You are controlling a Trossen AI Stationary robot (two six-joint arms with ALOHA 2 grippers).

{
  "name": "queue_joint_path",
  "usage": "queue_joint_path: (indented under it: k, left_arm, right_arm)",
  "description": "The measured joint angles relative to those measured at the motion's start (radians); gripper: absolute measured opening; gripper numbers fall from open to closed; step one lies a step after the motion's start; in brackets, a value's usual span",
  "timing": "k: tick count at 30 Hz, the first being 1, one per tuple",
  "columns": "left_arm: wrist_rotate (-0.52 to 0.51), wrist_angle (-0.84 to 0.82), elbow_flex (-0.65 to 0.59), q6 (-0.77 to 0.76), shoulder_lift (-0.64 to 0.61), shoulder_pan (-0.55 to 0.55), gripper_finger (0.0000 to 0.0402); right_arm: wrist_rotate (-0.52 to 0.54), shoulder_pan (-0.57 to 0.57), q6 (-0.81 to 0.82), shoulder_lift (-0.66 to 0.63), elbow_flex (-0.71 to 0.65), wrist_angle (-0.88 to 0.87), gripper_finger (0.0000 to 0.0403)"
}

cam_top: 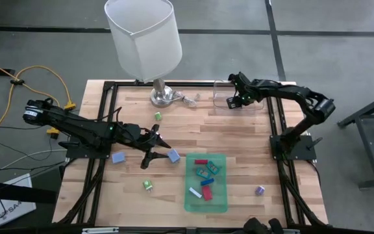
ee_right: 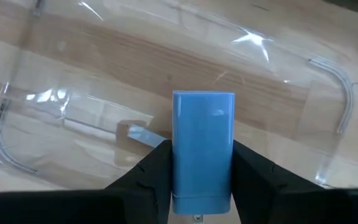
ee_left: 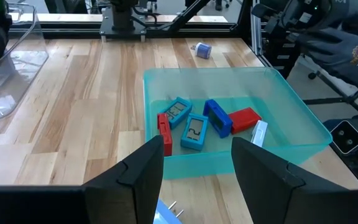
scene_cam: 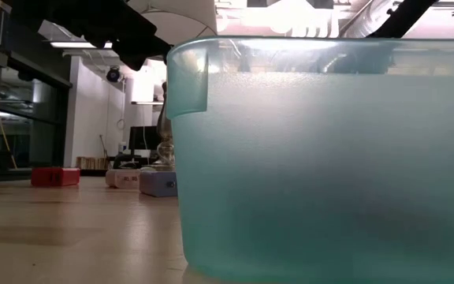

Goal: Pick & Place Office items
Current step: Put the right purple charger adapter into the transparent bin

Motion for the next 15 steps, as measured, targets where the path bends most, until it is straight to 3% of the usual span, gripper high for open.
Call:
queue_joint_path:
  k: [5,15]
  left_arm:
    - [0.000,0.000,0.000,0.000,0.000,0.000,0.0184]
    - [0.000,0.000,0.000,0.000,0.000,0.000,0.0184]
  right_arm:
    - [0.000,0.000,0.000,0.000,0.000,-0.001,0.0122]
    - [0.000,0.000,-0.012,0.000,0.000,0.016,0.0168]
